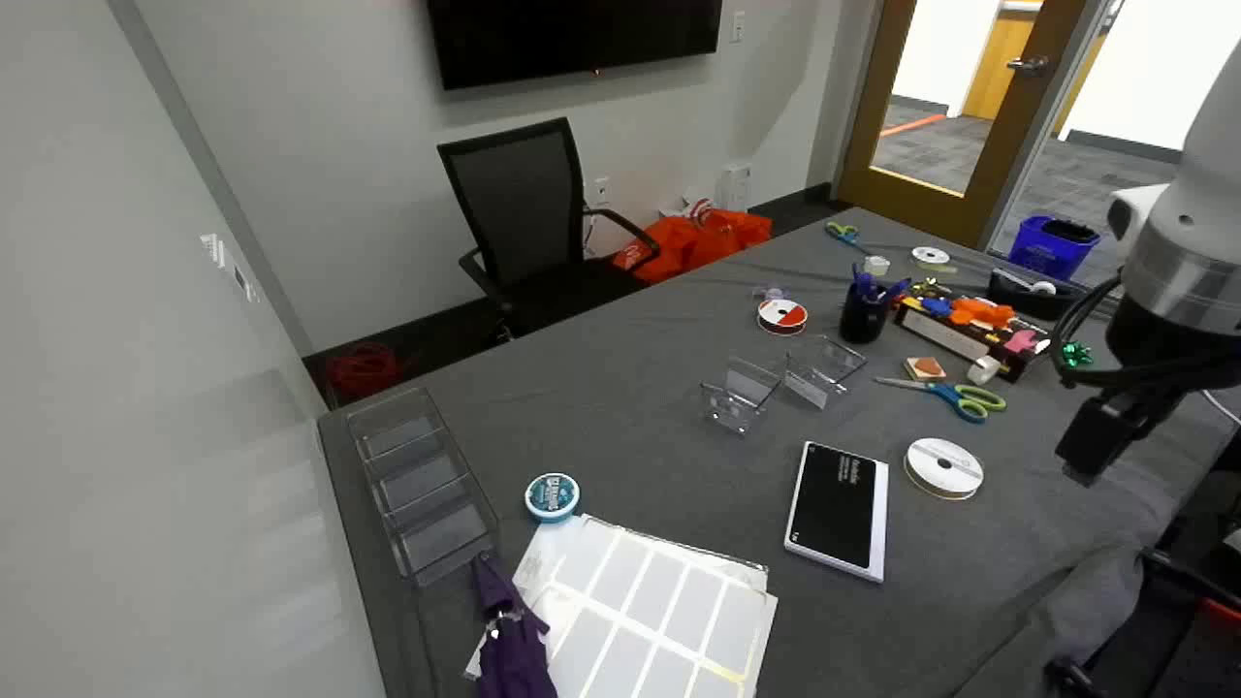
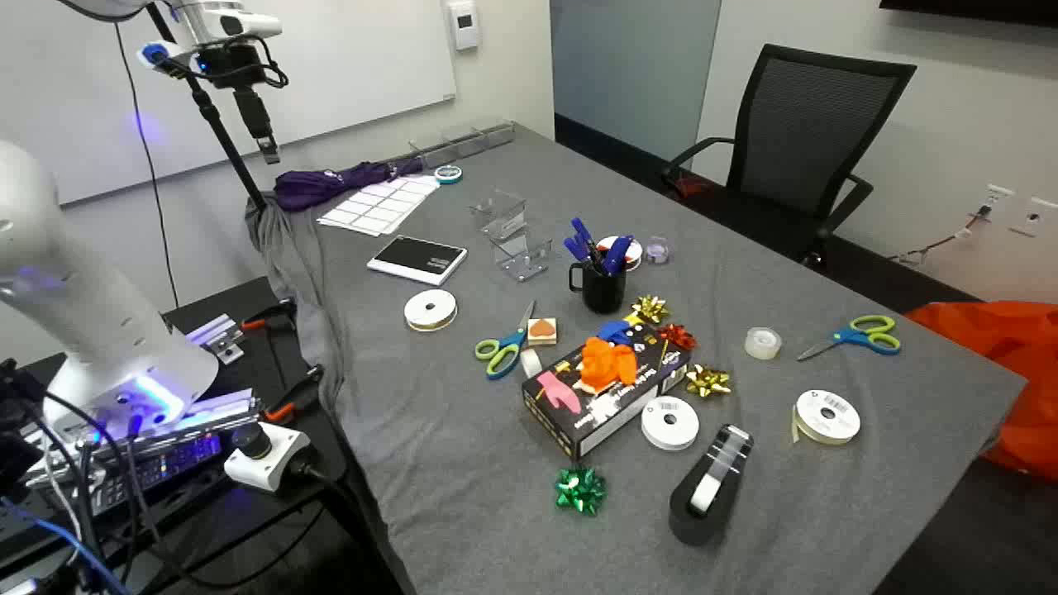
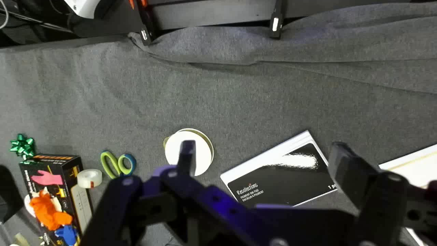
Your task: Put the scissors in the bowl
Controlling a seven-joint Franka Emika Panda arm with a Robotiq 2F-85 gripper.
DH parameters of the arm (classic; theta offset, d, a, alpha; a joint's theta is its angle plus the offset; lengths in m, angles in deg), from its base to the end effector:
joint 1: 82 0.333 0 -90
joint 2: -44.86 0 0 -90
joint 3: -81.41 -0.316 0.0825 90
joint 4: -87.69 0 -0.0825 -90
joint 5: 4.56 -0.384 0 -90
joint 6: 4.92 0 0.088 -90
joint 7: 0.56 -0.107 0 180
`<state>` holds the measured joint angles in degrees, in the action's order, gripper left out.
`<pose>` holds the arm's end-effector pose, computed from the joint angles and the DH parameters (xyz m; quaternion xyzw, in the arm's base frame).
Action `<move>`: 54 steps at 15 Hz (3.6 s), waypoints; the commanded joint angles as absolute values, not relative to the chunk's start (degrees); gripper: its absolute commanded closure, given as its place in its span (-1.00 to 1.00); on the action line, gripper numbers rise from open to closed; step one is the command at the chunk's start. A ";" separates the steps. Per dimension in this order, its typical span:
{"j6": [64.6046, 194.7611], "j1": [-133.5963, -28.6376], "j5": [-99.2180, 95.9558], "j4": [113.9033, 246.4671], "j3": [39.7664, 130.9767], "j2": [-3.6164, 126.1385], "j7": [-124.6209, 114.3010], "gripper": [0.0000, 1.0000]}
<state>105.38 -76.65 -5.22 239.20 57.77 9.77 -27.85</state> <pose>0.3054 0.1638 0.4100 0.9907 -0.0302 -0.0166 0.1313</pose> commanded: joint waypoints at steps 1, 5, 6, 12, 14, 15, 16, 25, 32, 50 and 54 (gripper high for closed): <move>105.31 -75.22 -4.38 239.13 59.09 10.15 -28.62 -1.00; 108.30 -76.36 -4.02 237.97 62.94 11.82 -24.78 -1.00; 109.69 -76.89 -4.06 237.63 64.20 12.54 -23.97 -1.00; 116.42 -79.43 -2.47 232.47 69.85 21.10 -18.99 -1.00; 114.68 -79.56 -0.32 229.17 70.95 24.14 -16.03 -1.00; 113.80 -79.35 0.33 227.59 71.77 25.58 -13.94 -1.00; 112.89 -79.08 0.77 225.99 72.73 26.98 -11.11 -1.00; 115.26 -78.30 0.41 227.94 72.93 25.21 -12.82 -1.00; 123.49 -79.94 -5.47 228.20 81.07 29.10 -0.77 -1.00; 129.96 -85.52 -3.29 216.91 87.12 47.76 23.33 -1.00; 129.94 -85.50 -3.29 216.91 87.07 47.60 23.28 -1.00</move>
